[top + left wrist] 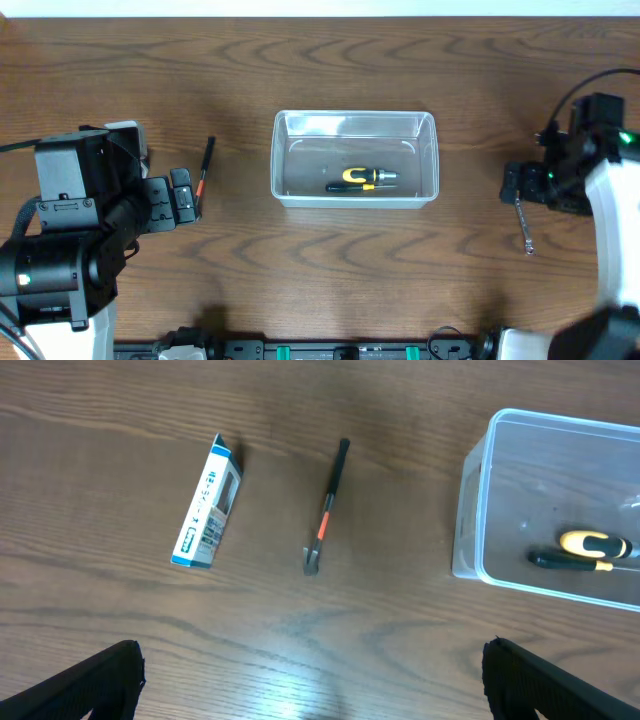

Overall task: Pack container
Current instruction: 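Lower the right gripper onto the silver wrench and grasp it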

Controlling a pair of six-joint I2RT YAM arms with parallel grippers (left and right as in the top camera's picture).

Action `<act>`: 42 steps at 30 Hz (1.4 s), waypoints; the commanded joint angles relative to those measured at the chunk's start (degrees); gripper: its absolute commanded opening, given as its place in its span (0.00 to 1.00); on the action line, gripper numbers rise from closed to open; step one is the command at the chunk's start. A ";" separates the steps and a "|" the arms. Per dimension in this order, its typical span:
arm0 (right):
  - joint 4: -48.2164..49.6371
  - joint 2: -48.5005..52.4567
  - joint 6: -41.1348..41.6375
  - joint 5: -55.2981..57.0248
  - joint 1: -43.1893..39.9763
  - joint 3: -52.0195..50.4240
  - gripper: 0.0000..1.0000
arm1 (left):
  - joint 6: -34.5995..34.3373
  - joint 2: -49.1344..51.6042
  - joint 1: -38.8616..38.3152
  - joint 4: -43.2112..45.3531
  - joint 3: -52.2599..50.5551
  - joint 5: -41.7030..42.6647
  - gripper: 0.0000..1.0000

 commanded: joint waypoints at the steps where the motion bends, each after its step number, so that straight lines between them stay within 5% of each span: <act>1: 1.68 6.60 -5.51 4.22 -0.68 -0.50 0.99 | 0.20 -0.20 -0.15 -0.20 0.59 -0.31 0.98; 15: 9.38 18.80 -4.02 12.92 -1.25 -0.83 0.92 | 0.96 -0.20 -0.13 -0.15 0.57 -0.33 0.98; 42: 29.40 18.80 -4.42 -0.22 -3.04 -19.98 0.91 | 1.68 -0.20 -0.13 -0.15 0.57 -0.33 0.98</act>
